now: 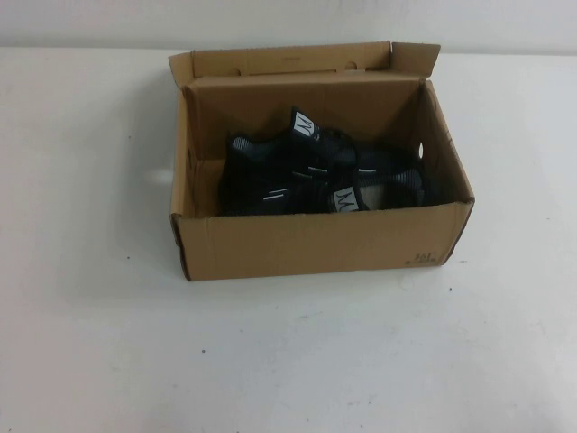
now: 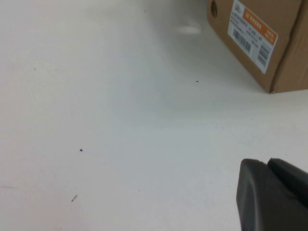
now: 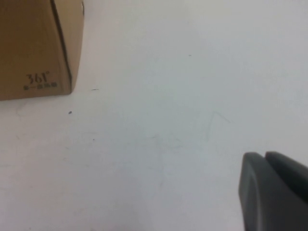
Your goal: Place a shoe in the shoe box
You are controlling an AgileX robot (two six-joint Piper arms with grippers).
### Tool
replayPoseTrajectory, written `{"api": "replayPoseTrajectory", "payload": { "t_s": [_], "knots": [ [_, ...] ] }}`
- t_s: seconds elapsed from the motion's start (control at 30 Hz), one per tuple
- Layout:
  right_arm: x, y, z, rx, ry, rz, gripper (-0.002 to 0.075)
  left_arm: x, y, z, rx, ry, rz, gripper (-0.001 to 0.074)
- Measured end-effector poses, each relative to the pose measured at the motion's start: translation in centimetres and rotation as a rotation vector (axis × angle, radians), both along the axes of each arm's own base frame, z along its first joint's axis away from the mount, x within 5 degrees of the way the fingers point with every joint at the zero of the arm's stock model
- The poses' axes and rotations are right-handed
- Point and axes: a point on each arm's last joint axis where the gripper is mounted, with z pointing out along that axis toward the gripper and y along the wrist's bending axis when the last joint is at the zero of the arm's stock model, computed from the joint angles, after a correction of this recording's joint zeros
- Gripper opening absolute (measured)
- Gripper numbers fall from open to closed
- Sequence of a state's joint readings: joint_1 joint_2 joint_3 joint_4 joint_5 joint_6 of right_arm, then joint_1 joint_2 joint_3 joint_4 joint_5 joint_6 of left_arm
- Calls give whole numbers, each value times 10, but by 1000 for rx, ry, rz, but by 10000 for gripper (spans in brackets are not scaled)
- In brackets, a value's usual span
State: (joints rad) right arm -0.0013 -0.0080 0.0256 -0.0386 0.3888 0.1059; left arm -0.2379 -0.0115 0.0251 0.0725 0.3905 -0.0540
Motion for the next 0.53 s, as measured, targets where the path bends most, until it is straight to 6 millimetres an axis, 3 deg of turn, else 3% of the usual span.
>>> {"api": "replayPoseTrajectory", "payload": {
  "t_s": [0.53],
  "knots": [
    [0,-1,0,-69,4,6,-16,0,0,0,0,0,0,-1]
  ]
}}
